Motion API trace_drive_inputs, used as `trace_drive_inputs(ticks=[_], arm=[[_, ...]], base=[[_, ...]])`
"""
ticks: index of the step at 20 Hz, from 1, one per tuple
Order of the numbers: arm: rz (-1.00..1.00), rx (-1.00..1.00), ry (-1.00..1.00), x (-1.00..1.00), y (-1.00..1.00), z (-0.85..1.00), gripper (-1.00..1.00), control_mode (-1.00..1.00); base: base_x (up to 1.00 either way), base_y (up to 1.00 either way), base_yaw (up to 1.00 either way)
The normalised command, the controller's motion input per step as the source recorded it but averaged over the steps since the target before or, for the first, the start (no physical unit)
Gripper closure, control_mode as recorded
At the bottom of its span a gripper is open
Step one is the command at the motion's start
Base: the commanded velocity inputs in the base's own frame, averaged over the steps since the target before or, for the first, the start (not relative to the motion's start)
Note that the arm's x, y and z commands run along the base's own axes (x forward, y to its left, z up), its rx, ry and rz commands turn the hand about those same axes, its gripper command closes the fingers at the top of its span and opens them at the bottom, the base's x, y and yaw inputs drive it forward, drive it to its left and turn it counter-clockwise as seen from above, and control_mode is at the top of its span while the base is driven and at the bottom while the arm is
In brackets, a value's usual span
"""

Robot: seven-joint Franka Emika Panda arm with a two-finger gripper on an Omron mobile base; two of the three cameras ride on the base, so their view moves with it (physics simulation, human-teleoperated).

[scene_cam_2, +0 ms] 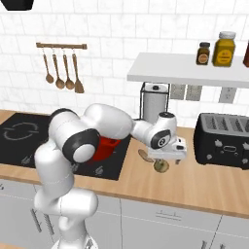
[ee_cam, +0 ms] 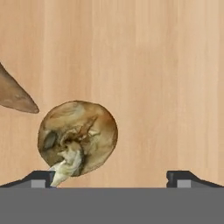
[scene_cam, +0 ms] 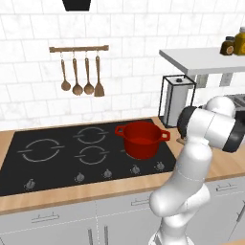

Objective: Put the onion and sweet potato in the pot. Retrieve the spatula and lightly stir the vegetables in the pot.

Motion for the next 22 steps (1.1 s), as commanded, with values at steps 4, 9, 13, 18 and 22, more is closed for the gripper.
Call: trace_drive_inputs(ticks=[4,9,13,18,22], arm=[[0.0,0.0,-0.05,0.3,0.01,-0.15,-1.0,-1.0],[0.0,0.0,-0.02,-0.29,0.35,-0.03,-1.0,-1.0],[0.0,0.0,-0.01,-0.69,0.66,-0.07,-1.0,-1.0],[0.0,0.0,0.0,-0.25,0.74,-0.27,-1.0,-1.0],[0.0,-0.01,-0.05,0.12,0.04,-0.29,-1.0,-1.0]], base=[[0.0,0.0,0.0],[0.0,0.0,0.0],[0.0,0.0,0.0],[0.0,0.0,0.0],[0.0,0.0,0.0]])
